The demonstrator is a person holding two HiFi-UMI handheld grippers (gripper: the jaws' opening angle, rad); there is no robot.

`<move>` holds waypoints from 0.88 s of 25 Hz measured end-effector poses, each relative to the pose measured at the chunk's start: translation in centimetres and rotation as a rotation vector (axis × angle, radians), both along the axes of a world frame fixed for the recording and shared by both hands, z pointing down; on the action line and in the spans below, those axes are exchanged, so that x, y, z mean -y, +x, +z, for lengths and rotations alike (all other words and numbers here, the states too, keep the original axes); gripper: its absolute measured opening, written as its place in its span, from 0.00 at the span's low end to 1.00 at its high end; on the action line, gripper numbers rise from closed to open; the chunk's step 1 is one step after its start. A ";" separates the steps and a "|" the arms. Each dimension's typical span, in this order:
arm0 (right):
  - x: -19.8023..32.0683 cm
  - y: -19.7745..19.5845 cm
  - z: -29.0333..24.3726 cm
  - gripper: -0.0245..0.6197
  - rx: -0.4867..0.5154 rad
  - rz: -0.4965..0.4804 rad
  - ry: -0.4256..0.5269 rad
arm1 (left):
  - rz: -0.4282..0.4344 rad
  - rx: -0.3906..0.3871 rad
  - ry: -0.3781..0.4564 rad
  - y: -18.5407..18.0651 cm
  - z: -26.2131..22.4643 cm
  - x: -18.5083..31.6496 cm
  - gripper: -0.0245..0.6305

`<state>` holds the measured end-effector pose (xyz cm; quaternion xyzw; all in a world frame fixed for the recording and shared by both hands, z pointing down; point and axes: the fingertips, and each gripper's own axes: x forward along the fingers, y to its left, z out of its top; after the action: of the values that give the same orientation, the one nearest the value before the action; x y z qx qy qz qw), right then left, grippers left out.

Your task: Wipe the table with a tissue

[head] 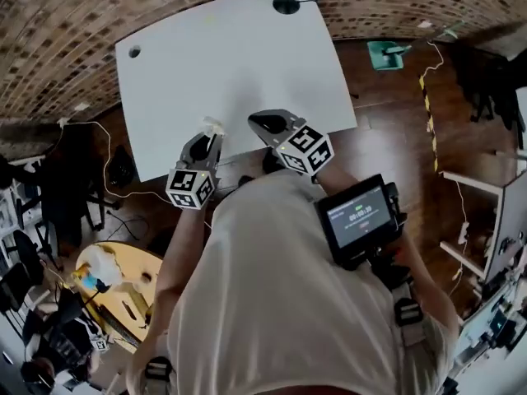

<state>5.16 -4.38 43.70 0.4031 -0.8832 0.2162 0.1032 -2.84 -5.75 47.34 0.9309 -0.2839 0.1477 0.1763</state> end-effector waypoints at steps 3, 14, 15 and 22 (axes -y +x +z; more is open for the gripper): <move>-0.9 -1.7 0.1 0.05 -0.002 -0.042 0.000 | -0.036 -0.020 0.000 -1.6 -0.2 -1.1 0.13; -4.8 -6.1 1.0 0.05 -0.042 -0.131 0.001 | -0.162 -0.110 -0.001 -6.8 -0.3 -6.2 0.13; -4.8 -6.2 0.9 0.05 -0.043 -0.133 0.005 | -0.159 -0.107 0.009 -6.7 -0.5 -6.3 0.13; -4.8 -7.3 0.3 0.05 -0.051 -0.135 0.033 | -0.159 -0.090 0.039 -8.1 -0.5 -7.0 0.13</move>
<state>-2.15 0.47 43.97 0.3498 -0.9089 0.1837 0.1332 -10.94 1.20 46.86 0.9143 -0.3515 0.0857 0.1818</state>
